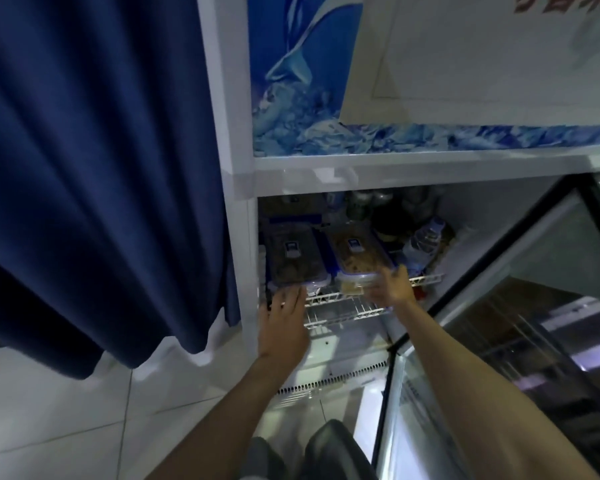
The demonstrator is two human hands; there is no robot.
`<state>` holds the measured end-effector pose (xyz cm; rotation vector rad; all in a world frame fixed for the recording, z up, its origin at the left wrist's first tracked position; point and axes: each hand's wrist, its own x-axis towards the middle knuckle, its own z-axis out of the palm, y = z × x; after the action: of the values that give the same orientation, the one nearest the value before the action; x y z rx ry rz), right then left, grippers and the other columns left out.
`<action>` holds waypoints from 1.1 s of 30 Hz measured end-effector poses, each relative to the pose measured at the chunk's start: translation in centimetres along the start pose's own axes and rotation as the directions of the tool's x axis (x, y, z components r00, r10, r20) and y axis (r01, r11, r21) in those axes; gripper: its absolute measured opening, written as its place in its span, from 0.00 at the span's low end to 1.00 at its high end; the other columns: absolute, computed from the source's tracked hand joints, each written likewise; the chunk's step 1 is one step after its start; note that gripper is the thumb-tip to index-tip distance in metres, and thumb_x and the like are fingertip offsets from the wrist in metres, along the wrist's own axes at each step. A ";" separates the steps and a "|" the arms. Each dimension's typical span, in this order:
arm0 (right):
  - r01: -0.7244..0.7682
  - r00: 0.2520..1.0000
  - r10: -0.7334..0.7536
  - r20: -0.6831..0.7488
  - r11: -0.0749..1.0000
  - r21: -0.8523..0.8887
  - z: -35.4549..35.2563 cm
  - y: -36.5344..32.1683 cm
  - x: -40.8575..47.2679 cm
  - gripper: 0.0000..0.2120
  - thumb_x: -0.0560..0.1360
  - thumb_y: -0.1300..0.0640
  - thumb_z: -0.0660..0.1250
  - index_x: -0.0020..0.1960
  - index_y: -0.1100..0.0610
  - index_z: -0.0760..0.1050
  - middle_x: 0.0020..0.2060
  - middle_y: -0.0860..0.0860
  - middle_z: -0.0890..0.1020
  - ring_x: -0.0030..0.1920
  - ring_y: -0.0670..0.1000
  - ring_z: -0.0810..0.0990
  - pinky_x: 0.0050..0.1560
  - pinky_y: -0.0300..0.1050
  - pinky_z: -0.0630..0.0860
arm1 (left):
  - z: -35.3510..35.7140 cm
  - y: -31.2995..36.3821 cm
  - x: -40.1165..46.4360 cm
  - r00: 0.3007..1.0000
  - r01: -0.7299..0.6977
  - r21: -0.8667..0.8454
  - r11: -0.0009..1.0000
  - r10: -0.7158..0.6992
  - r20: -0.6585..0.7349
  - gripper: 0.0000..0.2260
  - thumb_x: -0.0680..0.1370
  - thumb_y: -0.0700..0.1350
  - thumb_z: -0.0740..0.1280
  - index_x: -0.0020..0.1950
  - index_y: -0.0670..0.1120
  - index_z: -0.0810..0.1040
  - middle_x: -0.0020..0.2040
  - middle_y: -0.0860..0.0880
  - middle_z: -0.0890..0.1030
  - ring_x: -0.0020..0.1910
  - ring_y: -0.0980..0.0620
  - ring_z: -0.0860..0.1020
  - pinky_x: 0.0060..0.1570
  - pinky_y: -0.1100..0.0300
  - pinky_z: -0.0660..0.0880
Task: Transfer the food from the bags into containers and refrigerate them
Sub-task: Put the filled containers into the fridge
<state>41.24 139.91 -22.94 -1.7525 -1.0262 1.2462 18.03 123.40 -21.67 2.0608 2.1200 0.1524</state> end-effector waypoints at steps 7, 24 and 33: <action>0.032 0.997 -0.047 -0.065 0.976 -0.217 1.7 -1.8 -0.4 0.05 0.82 0.66 0.62 0.47 0.64 0.71 0.31 0.56 0.76 0.27 0.50 0.71 0.19 0.33 0.67 | 1.0 -0.6 1.1 0.985 -0.031 0.014 0.999 0.033 -0.171 0.32 0.73 0.43 0.72 0.77 0.45 0.71 0.71 0.48 0.74 0.62 0.42 0.74 0.57 0.45 0.73; 0.402 0.890 -0.423 0.171 0.550 -0.732 0.6 -1.7 -14.2 0.27 0.81 0.53 0.65 0.78 0.53 0.66 0.78 0.59 0.65 0.76 0.63 0.64 0.72 0.60 0.69 | -6.5 -1.3 -3.3 0.975 -0.155 -0.012 0.988 0.155 0.159 0.31 0.80 0.43 0.63 0.83 0.48 0.58 0.84 0.46 0.56 0.82 0.43 0.54 0.80 0.43 0.54; 0.420 0.877 -0.446 0.181 0.527 -0.739 -3.1 0.4 -33.3 0.21 0.79 0.55 0.65 0.72 0.52 0.73 0.71 0.54 0.75 0.68 0.57 0.75 0.66 0.51 0.75 | -10.5 -0.5 -12.6 0.966 -0.246 -0.045 0.968 0.248 0.075 0.25 0.70 0.40 0.74 0.68 0.45 0.79 0.72 0.42 0.77 0.71 0.39 0.75 0.67 0.38 0.74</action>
<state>37.40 109.21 -10.24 -1.8819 -2.0423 0.4406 15.68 111.33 -10.81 2.2638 1.7962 0.1371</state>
